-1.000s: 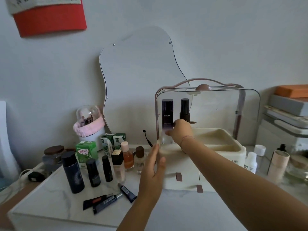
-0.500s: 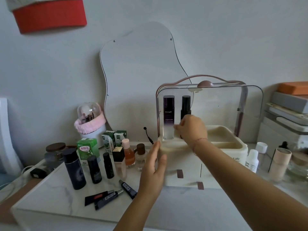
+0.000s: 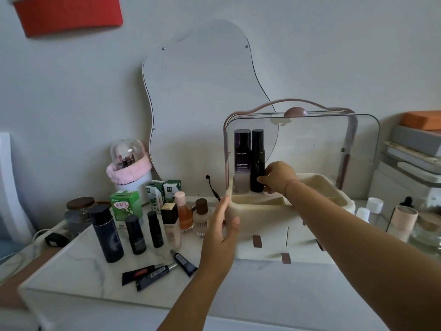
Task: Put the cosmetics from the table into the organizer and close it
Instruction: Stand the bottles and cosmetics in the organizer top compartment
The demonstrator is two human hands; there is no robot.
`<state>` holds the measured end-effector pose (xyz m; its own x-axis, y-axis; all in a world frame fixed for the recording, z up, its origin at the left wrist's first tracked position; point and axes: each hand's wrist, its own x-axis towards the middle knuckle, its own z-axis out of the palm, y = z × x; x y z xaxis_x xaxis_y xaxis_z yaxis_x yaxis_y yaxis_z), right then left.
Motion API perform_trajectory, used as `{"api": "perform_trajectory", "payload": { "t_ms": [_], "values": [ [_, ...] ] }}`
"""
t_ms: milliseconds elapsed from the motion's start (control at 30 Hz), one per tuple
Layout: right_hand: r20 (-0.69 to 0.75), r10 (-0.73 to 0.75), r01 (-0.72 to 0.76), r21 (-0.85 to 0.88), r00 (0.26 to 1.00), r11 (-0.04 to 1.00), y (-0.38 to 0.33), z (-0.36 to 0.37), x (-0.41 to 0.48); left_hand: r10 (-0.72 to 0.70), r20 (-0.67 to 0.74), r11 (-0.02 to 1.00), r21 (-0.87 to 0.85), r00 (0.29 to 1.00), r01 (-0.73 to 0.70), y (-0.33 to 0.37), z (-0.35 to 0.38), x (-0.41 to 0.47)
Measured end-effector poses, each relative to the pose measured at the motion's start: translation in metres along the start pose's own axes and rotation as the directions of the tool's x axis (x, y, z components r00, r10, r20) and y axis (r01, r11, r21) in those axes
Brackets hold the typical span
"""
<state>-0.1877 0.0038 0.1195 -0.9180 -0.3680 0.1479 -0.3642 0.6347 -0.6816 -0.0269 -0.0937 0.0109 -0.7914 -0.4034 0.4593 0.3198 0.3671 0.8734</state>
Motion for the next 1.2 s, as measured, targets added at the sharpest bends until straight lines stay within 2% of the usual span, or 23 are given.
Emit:
{"api": "perform_trajectory", "payload": {
  "t_ms": [300, 433, 500, 533, 567, 600, 633, 667, 700, 733, 767, 867, 1000, 1100, 1200],
  "values": [
    [-0.024, -0.004, 0.002, -0.071, 1.0, 0.997, 0.003, 0.004, 0.001, -0.019, 0.021, 1.0, 0.018, 1.0, 0.018, 0.002, 0.0, -0.002],
    [-0.188, -0.122, 0.098, -0.133, 0.975, 0.986, -0.006, 0.002, -0.024, -0.037, 0.059, 0.999, 0.035, 0.998, 0.035, 0.008, -0.004, -0.003],
    [-0.293, -0.25, 0.229, -0.107, 0.923, 0.968, -0.007, 0.004, -0.051, -0.014, -0.026, 0.996, 0.083, 1.0, 0.016, 0.012, -0.013, -0.005],
    [-0.339, -0.322, 0.3, -0.117, 0.884, 0.947, -0.006, 0.005, -0.066, 0.035, -0.155, 0.994, 0.111, 0.987, -0.018, 0.013, -0.022, -0.006],
    [-0.371, -0.382, 0.357, -0.137, 0.846, 0.924, -0.003, 0.007, -0.081, 0.092, -0.334, 0.991, 0.127, 0.938, -0.052, 0.014, -0.036, -0.006],
    [-0.389, -0.418, 0.386, -0.163, 0.821, 0.908, 0.002, 0.009, -0.094, 0.137, -0.524, 0.987, 0.14, 0.841, -0.074, 0.013, -0.055, -0.006],
    [-0.397, -0.431, 0.387, -0.191, 0.81, 0.902, 0.008, 0.009, -0.104, 0.171, -0.681, 0.983, 0.167, 0.713, -0.076, 0.01, -0.077, -0.004],
    [-0.398, -0.428, 0.369, -0.218, 0.812, 0.903, 0.015, 0.01, -0.111, 0.188, -0.784, 0.979, 0.196, 0.591, -0.051, 0.004, -0.102, -0.003],
    [-0.389, -0.42, 0.348, -0.244, 0.82, 0.905, 0.022, 0.011, -0.115, 0.178, -0.841, 0.978, 0.207, 0.511, 0.0, -0.003, -0.127, -0.003],
    [-0.375, -0.418, 0.334, -0.271, 0.827, 0.903, 0.028, 0.013, -0.119, 0.14, -0.864, 0.978, 0.197, 0.484, 0.069, -0.012, -0.148, -0.003],
    [-0.36, -0.424, 0.328, -0.298, 0.831, 0.896, 0.033, 0.016, -0.121, 0.078, -0.864, 0.974, 0.173, 0.497, 0.148, -0.022, -0.166, -0.003],
    [-0.363, -0.444, 0.319, -0.355, 0.819, 0.879, 0.042, 0.027, -0.124, -0.09, -0.785, 0.934, 0.147, 0.613, 0.326, -0.051, -0.201, -0.005],
    [-0.395, -0.451, 0.329, -0.34, 0.8, 0.881, 0.045, 0.033, -0.124, -0.152, -0.622, 0.932, 0.168, 0.768, 0.32, -0.074, -0.22, -0.005],
    [-0.395, -0.446, 0.335, -0.321, 0.803, 0.886, 0.046, 0.033, -0.124, -0.144, -0.578, 0.928, 0.202, 0.803, 0.312, -0.077, -0.223, -0.005],
    [-0.382, -0.435, 0.334, -0.304, 0.815, 0.892, 0.044, 0.031, -0.127, -0.088, -0.63, 0.928, 0.23, 0.771, 0.294, -0.065, -0.22, -0.01]
  ]
}}
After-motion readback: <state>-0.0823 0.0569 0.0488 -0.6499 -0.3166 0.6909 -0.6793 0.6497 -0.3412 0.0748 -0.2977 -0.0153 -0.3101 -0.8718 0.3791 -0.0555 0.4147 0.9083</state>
